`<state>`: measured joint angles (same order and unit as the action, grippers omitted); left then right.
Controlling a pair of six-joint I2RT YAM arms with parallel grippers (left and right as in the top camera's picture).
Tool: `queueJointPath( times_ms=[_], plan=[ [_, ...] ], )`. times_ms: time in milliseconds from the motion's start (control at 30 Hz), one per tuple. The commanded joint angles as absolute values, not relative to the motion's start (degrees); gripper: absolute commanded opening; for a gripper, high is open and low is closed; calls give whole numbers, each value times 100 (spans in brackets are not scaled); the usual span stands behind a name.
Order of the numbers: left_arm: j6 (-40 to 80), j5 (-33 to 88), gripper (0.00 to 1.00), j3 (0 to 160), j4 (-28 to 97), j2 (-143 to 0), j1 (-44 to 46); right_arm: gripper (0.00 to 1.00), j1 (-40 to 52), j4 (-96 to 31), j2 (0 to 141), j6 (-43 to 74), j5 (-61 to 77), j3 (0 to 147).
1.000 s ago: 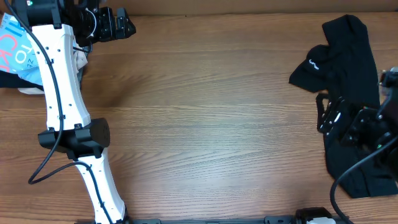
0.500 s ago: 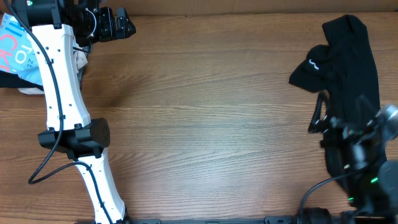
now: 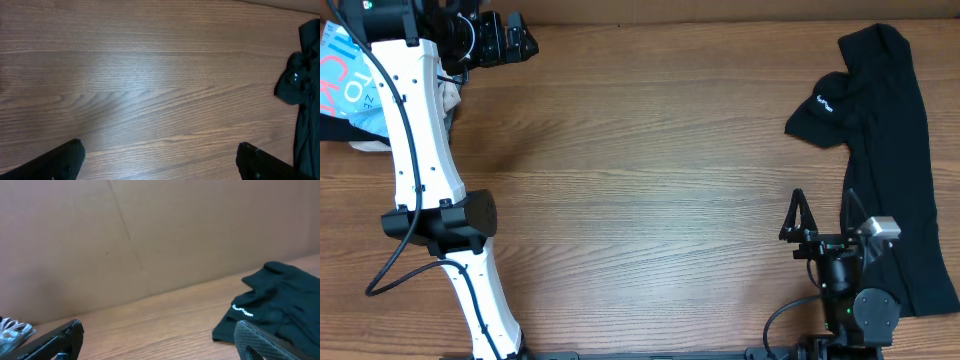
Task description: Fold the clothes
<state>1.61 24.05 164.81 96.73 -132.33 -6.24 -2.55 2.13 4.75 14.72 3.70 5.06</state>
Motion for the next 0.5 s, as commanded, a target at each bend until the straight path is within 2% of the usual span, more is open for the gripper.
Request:
queueJointPath(
  times_ms=[0, 200, 367, 467],
  plan=[
    [235, 2488, 100, 16512, 9679, -13242, -631, 100, -266, 318, 115, 1439, -5, 196],
    [235, 2488, 100, 16512, 9679, -13242, -631, 100, -266, 307, 16, 1461, -145, 45],
    [235, 2488, 100, 16512, 9679, -13242, -631, 100, -261, -434, 14, 1525, 237, 43],
    [235, 2488, 100, 16512, 9679, -13242, -631, 100, -259, -440, 14, 1520, 349, 43]
  ],
)
